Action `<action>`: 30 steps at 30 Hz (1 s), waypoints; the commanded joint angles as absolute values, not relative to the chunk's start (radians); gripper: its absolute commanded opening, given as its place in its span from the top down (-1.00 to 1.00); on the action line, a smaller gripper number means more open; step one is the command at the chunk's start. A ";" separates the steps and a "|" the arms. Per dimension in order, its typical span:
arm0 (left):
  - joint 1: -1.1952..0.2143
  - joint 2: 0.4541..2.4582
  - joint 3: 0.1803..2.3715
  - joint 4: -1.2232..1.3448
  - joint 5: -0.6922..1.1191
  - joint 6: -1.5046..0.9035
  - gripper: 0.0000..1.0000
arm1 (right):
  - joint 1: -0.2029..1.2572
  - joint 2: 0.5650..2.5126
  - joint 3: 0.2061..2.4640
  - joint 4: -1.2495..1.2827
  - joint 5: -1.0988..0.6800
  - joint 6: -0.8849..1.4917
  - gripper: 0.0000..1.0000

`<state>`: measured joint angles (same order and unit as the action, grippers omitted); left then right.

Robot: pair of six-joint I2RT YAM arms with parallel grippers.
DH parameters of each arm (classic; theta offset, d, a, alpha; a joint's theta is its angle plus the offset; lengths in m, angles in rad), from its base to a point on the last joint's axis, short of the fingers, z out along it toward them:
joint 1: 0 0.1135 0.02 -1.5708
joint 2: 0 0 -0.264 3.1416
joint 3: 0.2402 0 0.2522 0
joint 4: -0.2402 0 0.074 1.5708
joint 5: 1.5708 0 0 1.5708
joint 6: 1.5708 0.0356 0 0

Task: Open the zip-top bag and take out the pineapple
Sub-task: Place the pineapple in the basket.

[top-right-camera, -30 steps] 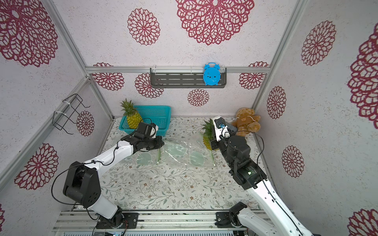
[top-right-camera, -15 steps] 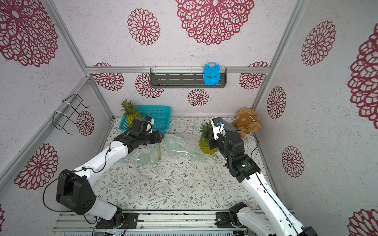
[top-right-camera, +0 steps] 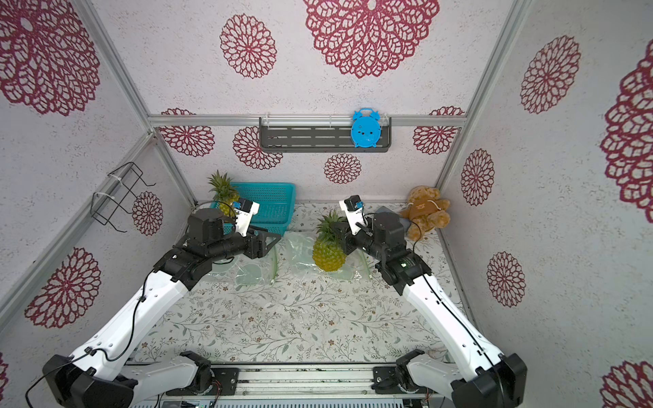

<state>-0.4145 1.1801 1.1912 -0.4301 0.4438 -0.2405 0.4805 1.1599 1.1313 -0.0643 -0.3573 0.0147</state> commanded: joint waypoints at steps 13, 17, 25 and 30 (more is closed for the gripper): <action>-0.440 1.115 1.190 -0.385 0.682 -0.147 -0.75 | 0.585 1.285 1.344 0.154 -0.755 0.071 1.00; -0.443 1.125 1.190 -0.384 0.681 -0.147 -0.80 | 0.620 1.308 1.363 0.158 -0.782 0.075 1.00; -0.452 1.145 1.195 -0.378 0.663 -0.143 -0.82 | 0.674 1.352 1.409 0.151 -0.799 0.077 1.00; -0.454 1.158 1.193 -0.382 0.652 -0.137 -0.79 | 0.698 1.380 1.449 0.126 -0.805 0.077 1.00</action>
<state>-0.4461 1.1477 1.1912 -0.4015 0.6640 -0.1566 0.6827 1.4033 1.3731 0.0013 -0.7616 0.0547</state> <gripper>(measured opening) 0.895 0.151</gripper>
